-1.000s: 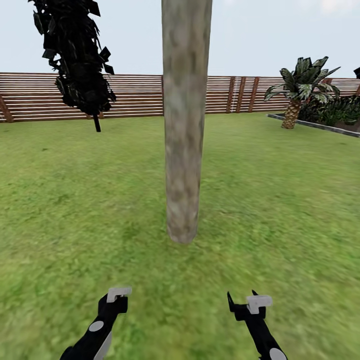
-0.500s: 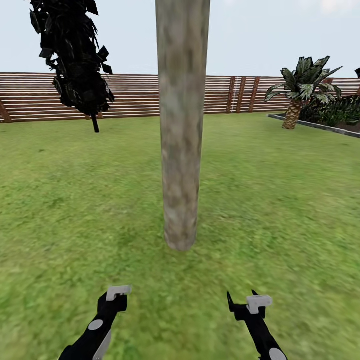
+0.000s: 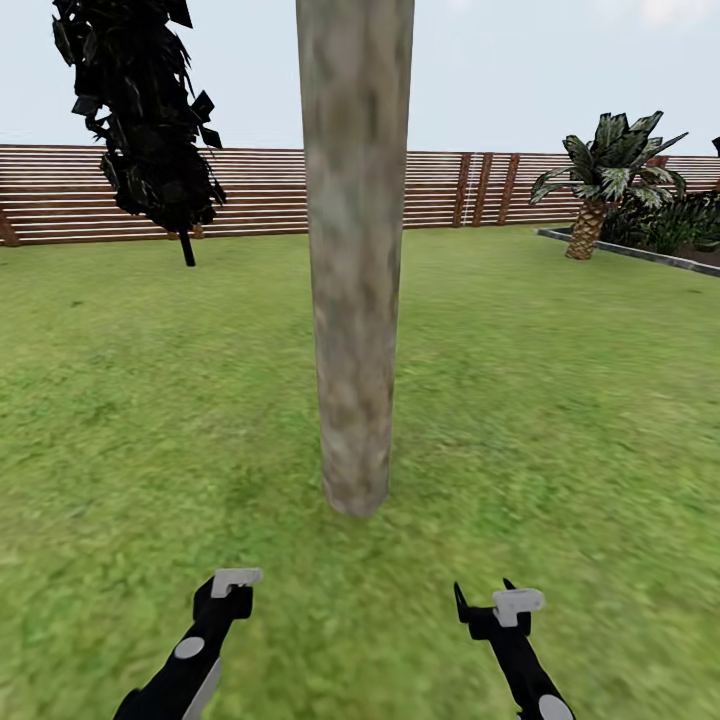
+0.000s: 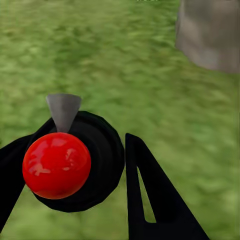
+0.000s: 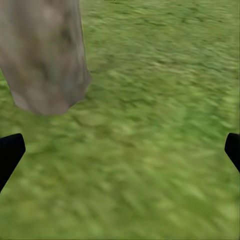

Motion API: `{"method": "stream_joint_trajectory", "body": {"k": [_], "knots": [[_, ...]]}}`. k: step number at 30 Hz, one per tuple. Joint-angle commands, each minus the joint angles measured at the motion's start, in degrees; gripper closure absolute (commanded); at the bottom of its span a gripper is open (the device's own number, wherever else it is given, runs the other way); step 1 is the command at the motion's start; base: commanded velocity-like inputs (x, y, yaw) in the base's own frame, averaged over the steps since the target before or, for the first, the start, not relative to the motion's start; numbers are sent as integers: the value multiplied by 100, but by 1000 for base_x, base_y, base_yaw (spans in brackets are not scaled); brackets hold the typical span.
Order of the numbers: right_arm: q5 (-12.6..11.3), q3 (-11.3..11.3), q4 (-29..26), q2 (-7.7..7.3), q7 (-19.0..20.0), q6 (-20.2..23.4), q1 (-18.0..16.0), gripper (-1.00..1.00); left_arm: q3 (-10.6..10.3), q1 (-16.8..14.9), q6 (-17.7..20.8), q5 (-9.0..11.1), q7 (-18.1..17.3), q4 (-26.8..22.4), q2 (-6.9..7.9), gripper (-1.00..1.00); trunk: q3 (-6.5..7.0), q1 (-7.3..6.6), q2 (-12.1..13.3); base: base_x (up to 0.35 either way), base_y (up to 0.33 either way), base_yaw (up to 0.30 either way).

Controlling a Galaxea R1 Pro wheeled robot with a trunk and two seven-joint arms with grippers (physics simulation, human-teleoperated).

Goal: In the garden, pick up the pesticide atomizer on the floor and spray pesticide onto both trees until each tree trunk is fully covered.

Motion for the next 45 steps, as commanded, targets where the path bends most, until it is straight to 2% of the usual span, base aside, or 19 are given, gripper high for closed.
{"method": "stream_joint_trajectory", "body": {"k": [1, 6, 7, 9, 10, 13, 14, 15, 17, 18, 19, 20, 22, 24, 27, 30, 34, 40, 45], "knots": [[1, -2, 9, -2, -2, 0, 0, -100, -5, 6, 1, -6, -2, -13, -8, 100, 0, 0, 0, 25, -1, 0], [32, 5, 72, -6, 11, 1, 0, -100, -11, 3, 90, -62, -40, -23, 2, 100, 0, 0, 0, 8, 0, 0], [40, 9, 81, -6, 19, 1, 0, -100, -8, -3, 228, -133, -60, -24, 14, 100, 0, 0, 0, 2, 0, 0], [47, 5, 64, -8, 35, 1, -7, -100, 1, -69, 663, -357, -369, -28, 25, 100, 0, 0, 0, 0, 0, 0], [116, 81, 44, -4, 58, 6, -10, -100, 3, -88, 759, -580, -869, -31, 38, 100, 0, 0, 0, 0, 0, 0], [377, 560, 38, -1, 114, 12, -36, -100, 4, -93, 792, -1043, -1586, -12, 114, 100, 0, 0, 0, 0, 0, 0], [598, 938, -18, -2, 135, 44, -146, -100, 8, -96, 799, -1576, -2184, 17, 262, 100, 0, 0, 0, 0, 0, 0], [636, 988, -34, -1, 137, 65, -187, -100, 9, -96, 800, -1669, -2302, 12, 293, 100, 0, 0, 0, 0, 0, 0], [752, 1165, -69, 1, 210, 295, -407, -100, 11, -102, 802, -1961, -2796, -3, 382, 100, 0, 0, 0, 0, 0, 0], [810, 1373, -88, 5, 737, 862, -759, -100, 12, -183, 806, -2252, -3400, 10, 485, 100, 0, 0, 0, 0, 0, 0], [823, 1432, -95, 14, 1085, 1101, -908, -100, 12, -235, 808, -2357, -3614, 26, 523, 100, 0, 0, 0, 0, 0, 0], [835, 1485, -103, 39, 1636, 1403, -1115, -100, 13, -301, 810, -2490, -3897, 40, 575, 100, 0, 0, 0, 0, 0, 0], [842, 1518, -104, 67, 2270, 1655, -1342, -100, 13, -373, 818, -2624, -4226, 54, 614, 100, 0, 0, 0, 0, 0, 0], [845, 1531, -109, 87, 2664, 1768, -1477, -100, 11, -441, 854, -2747, -4516, 59, 636, 100, 0, 0, 0, 0, 0, 0], [847, 1550, -123, 157, 2991, 1826, -1596, -100, 12, -549, 1083, -3043, -4932, 56, 641, 100, 0, 0, 0, 0, 0, 0], [854, 1569, -202, 264, 3362, 1846, -1656, -100, 13, -659, 1445, -3374, -5188, 55, 634, 100, 0, 0, 0, 0, 0, 0], [856, 1575, -401, 318, 3743, 1861, -1676, -100, 13, -720, 1633, -3695, -5282, 55, 614, 100, 0, 0, 0, 0, 0, 0], [785, 1469, -389, 468, 3716, 1850, -1715, -100, 32, -584, 1784, -3660, -5202, -136, 609, 100, 0, 0, 0, 0, 0, 0], [769, 1465, -401, 569, 3667, 1846, -1698, -100, -116, -749, 1886, -3798, -5361, -298, 674, 100, 0, 0, 0, 0, 0, 0]]}}
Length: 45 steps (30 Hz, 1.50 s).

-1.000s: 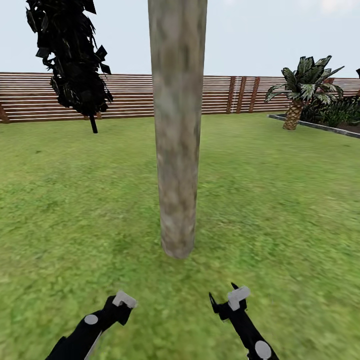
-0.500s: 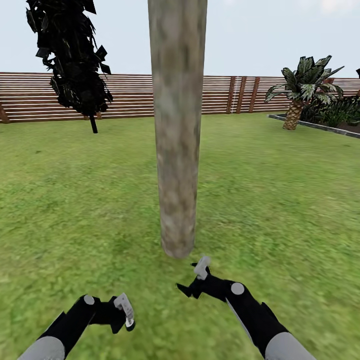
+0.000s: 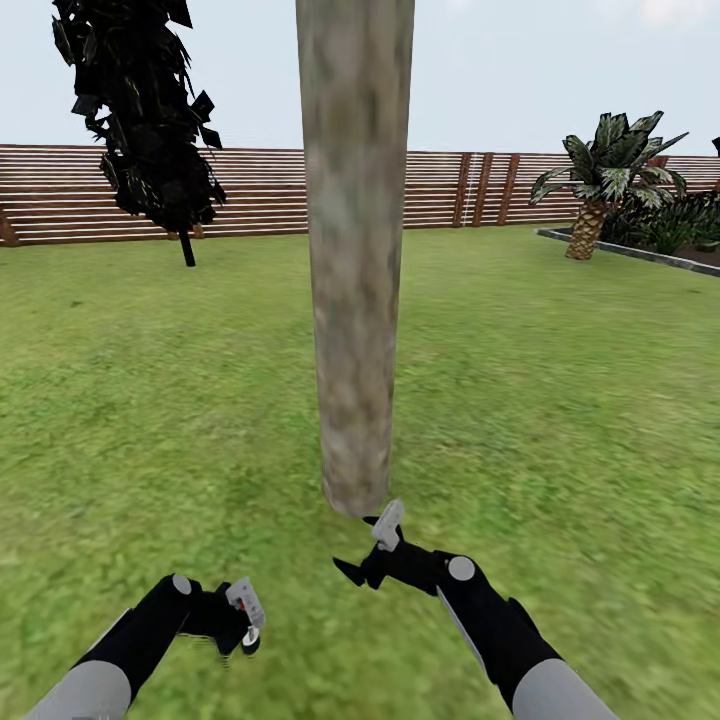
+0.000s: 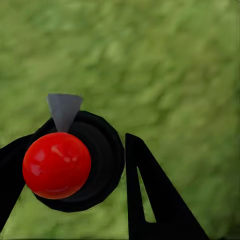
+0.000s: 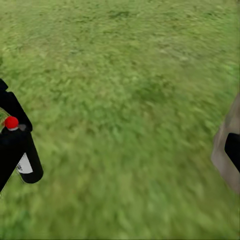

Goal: In the garden, pick up the pesticide atomizer on the floor and spray pesticide onto both trees until each tree trunk is fully covered.

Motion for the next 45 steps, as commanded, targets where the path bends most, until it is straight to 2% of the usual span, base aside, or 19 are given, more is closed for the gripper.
{"method": "stream_joint_trajectory", "body": {"k": [1, 6, 12, 17, 19, 20, 22, 25, 28, 32, 36, 41, 44, 45], "knots": [[0, 7, 1, 8, -1, 4, 1, -100, -33, -33, 33, -33, -33, -33, -13, 100, 0, 0, 0, 0, 0, 0], [30, 130, 5, 29, 9, 15, 2, -100, -190, -197, 194, -163, -194, -197, -70, 100, 0, 0, 0, 0, 0, 0], [102, 324, -12, 25, 164, 26, -26, -100, -371, -393, 383, -346, -385, -391, -6, 100, 0, 0, 0, 0, 0, 0], [259, 485, -12, 23, 324, 52, -162, -100, -352, -557, 540, -506, -544, -553, 47, 100, 0, 0, 0, 0, 0, 0], [322, 549, -11, 23, 388, 116, -227, -100, -349, -611, 471, -565, -607, -617, 50, 100, 0, 0, 0, 0, 0, 0], [937, 787, -11, 23, 1220, 379, -478, -100, -349, -613, 310, -1344, -3699, -2028, 51, 100, 0, 0, 0, 0, 0, 0], [970, 787, -12, 23, 1258, 688, -556, -100, -348, -614, 249, -1352, -3710, -2030, 55, 100, 0, 0, 0, 0, 0, 0], [981, 790, -7, 26, 1273, 903, -621, -100, -348, -615, 213, -1351, -3737, -2030, 63, 100, 0, 0, 0, 0, 0, 0], [983, 794, -9, 30, 1321, 957, -638, -100, -358, -613, 205, -1339, -3747, -2030, 62, 100, 0, 0, 0, 0, 0, 0], [984, 796, -10, 37, 1608, 981, -655, -100, -377, -597, 195, -1336, -3751, -2030, 56, 100, 0, 0, 0, 0, 0, 0], [984, 796, -16, 60, 1664, 985, -666, -100, -382, -570, 187, -1332, -3746, -2037, 50, 100, 0, 0, 0, 0, 0, 0], [990, 796, -11, 82, 1679, 1013, -766, -100, -363, -555, -273, -1308, -3741, -2020, -1, 100, 0, 0, 0, 0, 0, 0], [992, 796, -15, 84, 1680, 1137, -824, -100, -335, -543, -383, -1291, -3732, -2007, -7, 100, 0, 0, 0, 0, 0, 0], [986, 796, -14, 88, 1681, 1217, -942, 100, -304, -536, -418, -1272, -3676, -1999, 10, 100, 0, 0, 0, 0, 0, 0]]}}
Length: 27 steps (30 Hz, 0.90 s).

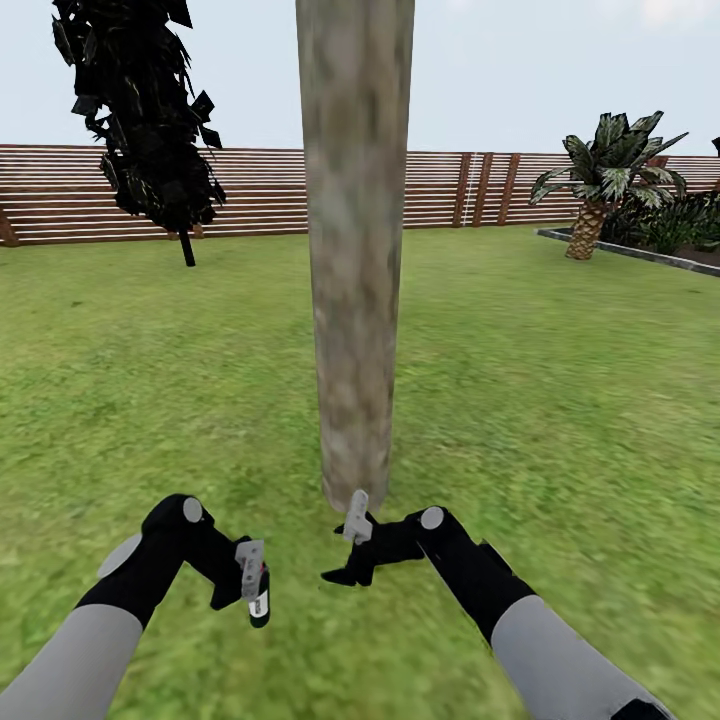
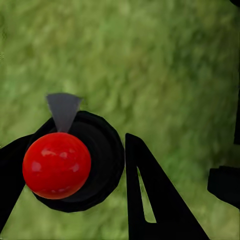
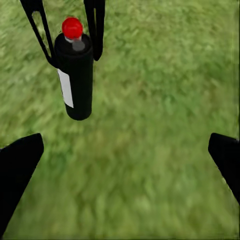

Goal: In the garden, pick up the pesticide atomizer on the floor and spray pesticide onto both trees until each tree trunk is fully covered.

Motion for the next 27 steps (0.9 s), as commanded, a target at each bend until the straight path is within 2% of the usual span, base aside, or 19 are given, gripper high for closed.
{"method": "stream_joint_trajectory", "body": {"k": [1, 7, 11, 16, 21, 27], "knots": [[1, 1, 2, 3, 0, 9, -17, 100, 4, 1, -10, 2, 6, 1, -2, 100, 0, 0, 0, 0, 0, 0], [0, 1, -94, 34, 0, 48, -105, 100, 3, 0, -175, 17, 29, 14, -91, 100, 0, 0, 0, 0, 0, 0], [0, 8, -116, 191, 4, 339, -171, 100, -22, -7, -182, 23, 32, 4, -183, 100, 0, 0, 0, 0, 0, 0], [0, 10, -118, 265, 9, 408, -228, 100, -33, -49, -170, 28, 32, -16, -273, 100, 0, 0, 0, 0, 0, 0], [0, 17, -119, 276, 9, 427, -254, 100, -35, -117, -135, 25, 32, 27, -444, 100, 0, 0, 0, 0, 0, 0], [0, 18, -119, 277, 9, 431, -257, 100, -25, -298, -121, 37, 32, 59, -495, 100, 0, 0, 0, 0, 0, 0]]}}
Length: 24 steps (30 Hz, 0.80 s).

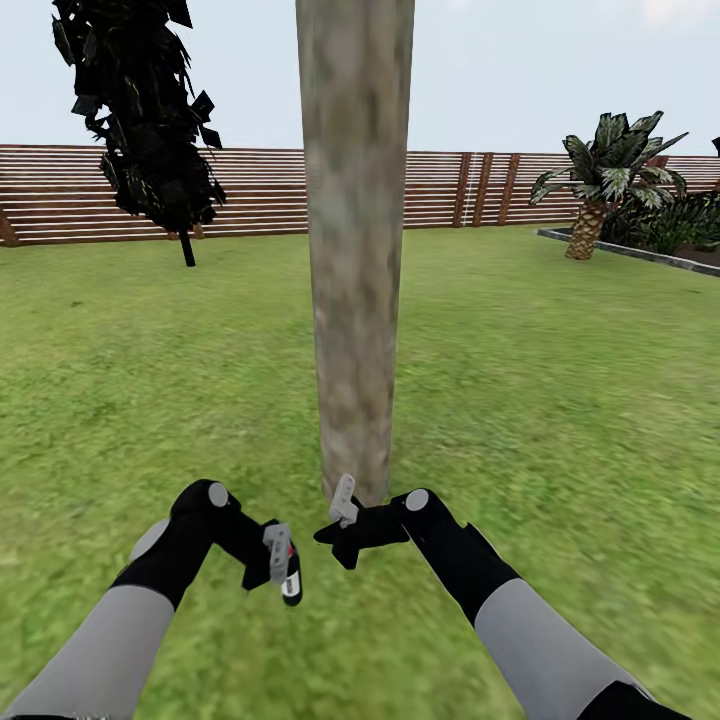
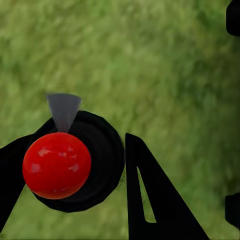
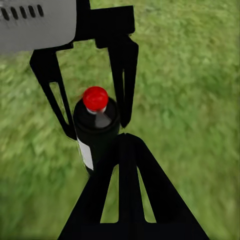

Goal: In the garden, pick up the pesticide atomizer on the floor and spray pesticide onto both trees until each tree trunk is fully covered.

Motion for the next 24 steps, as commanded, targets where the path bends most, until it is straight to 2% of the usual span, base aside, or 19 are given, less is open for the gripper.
{"method": "stream_joint_trajectory", "body": {"k": [1, 12, 24], "knots": [[0, 0, 0, 3, 0, 0, 0, 100, 5, -31, 3, 1, 0, 3, -3, 100, 0, 0, 0, 0, 0, 0], [0, 0, 0, 9, -2, 2, -6, 100, 9, -114, 18, 3, -1, 15, -63, 100, 0, 0, 0, 0, 0, 0], [0, 0, -34, 9, -2, 97, -47, 100, 8, -116, 24, -3, 17, 15, -211, 100, 0, 0, 0, 0, 0, 0]]}}
